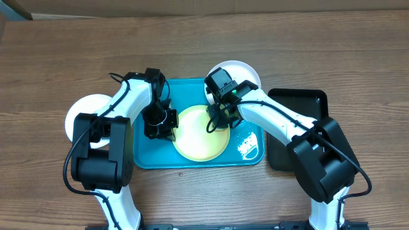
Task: Clean dirty plates on tray and stack at the side
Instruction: 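Scrub the yellow plate with the sponge while left gripper holds it, then keep scrubbing the yellow plate's right side with the sponge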
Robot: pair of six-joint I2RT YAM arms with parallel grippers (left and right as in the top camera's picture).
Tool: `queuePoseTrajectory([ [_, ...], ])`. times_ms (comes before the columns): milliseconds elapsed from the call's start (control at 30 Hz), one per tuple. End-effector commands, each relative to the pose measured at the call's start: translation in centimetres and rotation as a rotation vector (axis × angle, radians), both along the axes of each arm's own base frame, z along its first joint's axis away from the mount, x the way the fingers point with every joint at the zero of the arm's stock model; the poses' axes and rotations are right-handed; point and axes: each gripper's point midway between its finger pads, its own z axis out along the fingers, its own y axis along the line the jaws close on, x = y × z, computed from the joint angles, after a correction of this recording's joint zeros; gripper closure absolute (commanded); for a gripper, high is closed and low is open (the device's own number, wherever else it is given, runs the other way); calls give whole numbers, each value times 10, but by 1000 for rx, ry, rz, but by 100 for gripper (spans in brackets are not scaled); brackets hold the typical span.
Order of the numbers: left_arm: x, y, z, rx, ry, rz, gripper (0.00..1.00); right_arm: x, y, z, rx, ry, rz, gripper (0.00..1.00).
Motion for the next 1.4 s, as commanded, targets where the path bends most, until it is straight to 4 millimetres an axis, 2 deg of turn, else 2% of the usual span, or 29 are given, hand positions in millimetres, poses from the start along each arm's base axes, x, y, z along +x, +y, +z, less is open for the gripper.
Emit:
queuePoseTrajectory([
  [0, -4, 6, -5, 26, 18, -12, 96, -18, -16, -20, -83, 76, 1, 96],
  [167, -4, 6, -5, 25, 18, -15, 96, -33, -24, -19, -119, 138, 7, 96],
  [333, -4, 6, -5, 25, 18, -15, 96, -33, -22, -15, -111, 144, 9, 96],
  [633, -4, 6, -5, 25, 18, -15, 96, -23, 48, 0, 233, 126, 114, 92],
  [733, -4, 6, -5, 25, 18, -15, 96, -37, 64, 6, 308, 175, 152, 92],
  [800, -4, 6, -5, 25, 18, -14, 96, -50, 64, 4, 287, 210, 169, 93],
  [900, -4, 6, -5, 25, 18, -15, 96, -71, 55, -1, 216, 259, 224, 96],
  [1033, -4, 6, -5, 25, 18, -15, 96, -72, 20, -11, 28, 254, 174, 96],
  [1067, -5, 6, -5, 25, 19, -15, 96, -65, 7, -14, -41, 231, 112, 96],
  [1100, -5, 6, -4, 25, 21, -15, 96, -49, -17, -15, -140, 172, -12, 96],
  [1133, -5, 6, -4, 25, 22, -15, 96, -42, -24, -15, -163, 151, -50, 96],
  [1267, -5, 6, -4, 25, 23, -15, 96, -13, -42, -7, -211, 62, -122, 96],
  [1367, -5, 6, -4, 25, 23, -15, 96, 4, -41, -2, -195, 4, -134, 96],
])
